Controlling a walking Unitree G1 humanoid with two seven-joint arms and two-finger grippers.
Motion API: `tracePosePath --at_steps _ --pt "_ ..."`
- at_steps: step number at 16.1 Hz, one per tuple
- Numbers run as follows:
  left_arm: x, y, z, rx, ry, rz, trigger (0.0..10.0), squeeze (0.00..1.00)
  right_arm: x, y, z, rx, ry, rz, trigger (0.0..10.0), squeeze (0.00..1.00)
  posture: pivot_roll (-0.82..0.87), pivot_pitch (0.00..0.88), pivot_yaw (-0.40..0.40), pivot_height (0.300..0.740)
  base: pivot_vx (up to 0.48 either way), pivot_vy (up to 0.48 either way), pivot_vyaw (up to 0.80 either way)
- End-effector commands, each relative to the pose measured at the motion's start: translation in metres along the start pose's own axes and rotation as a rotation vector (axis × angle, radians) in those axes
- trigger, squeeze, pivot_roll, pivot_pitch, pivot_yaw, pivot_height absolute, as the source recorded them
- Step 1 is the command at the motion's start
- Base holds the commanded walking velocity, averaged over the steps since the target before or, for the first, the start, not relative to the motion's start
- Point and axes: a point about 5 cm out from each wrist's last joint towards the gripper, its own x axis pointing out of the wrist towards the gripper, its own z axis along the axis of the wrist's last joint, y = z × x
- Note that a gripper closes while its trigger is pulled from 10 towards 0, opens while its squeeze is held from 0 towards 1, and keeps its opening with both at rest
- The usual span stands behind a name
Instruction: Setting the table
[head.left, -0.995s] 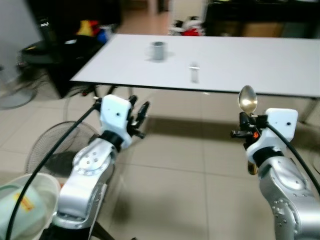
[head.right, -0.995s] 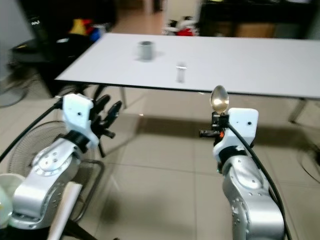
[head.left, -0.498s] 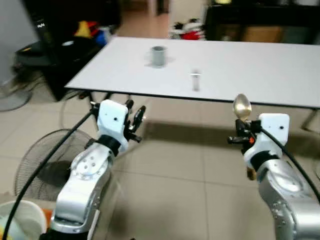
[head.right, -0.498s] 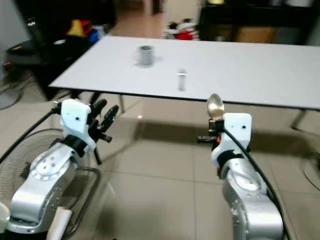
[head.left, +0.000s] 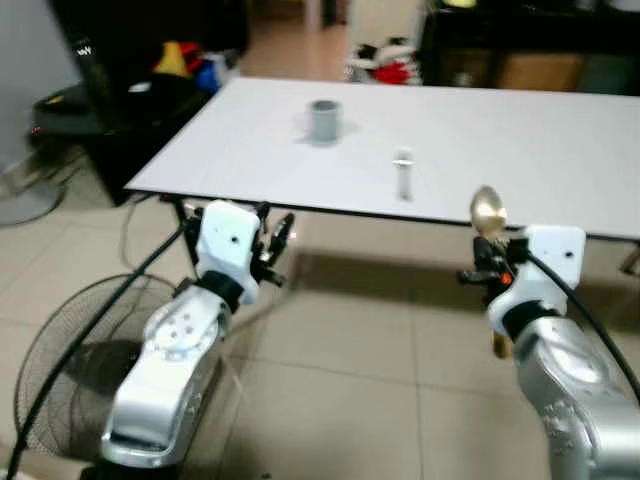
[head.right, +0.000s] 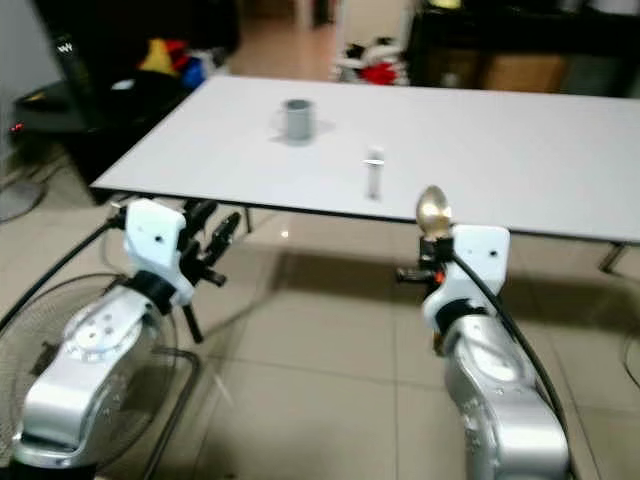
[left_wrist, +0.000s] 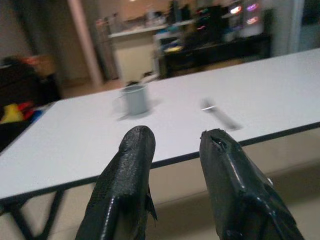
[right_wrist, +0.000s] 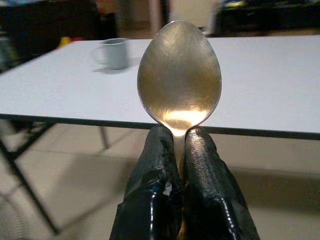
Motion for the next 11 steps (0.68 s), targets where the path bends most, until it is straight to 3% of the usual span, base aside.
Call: tracePosePath --at_steps 1,11 --pt "0.0015 0.0018 0.0029 0.010 -0.012 0.006 10.0 0.00 -0.0012 0.0020 0.0077 -0.003 -0.027 0.012 10.0 0.00 0.07 0.000 0.027 0.740 0.368 0.000 0.00" --pt "0.0016 0.0028 0.0028 0.008 -0.010 0.013 10.0 0.00 -0.0009 0.0065 0.0113 0.024 -0.046 0.051 10.0 0.00 0.07 0.000 0.023 0.740 0.363 0.000 0.00"
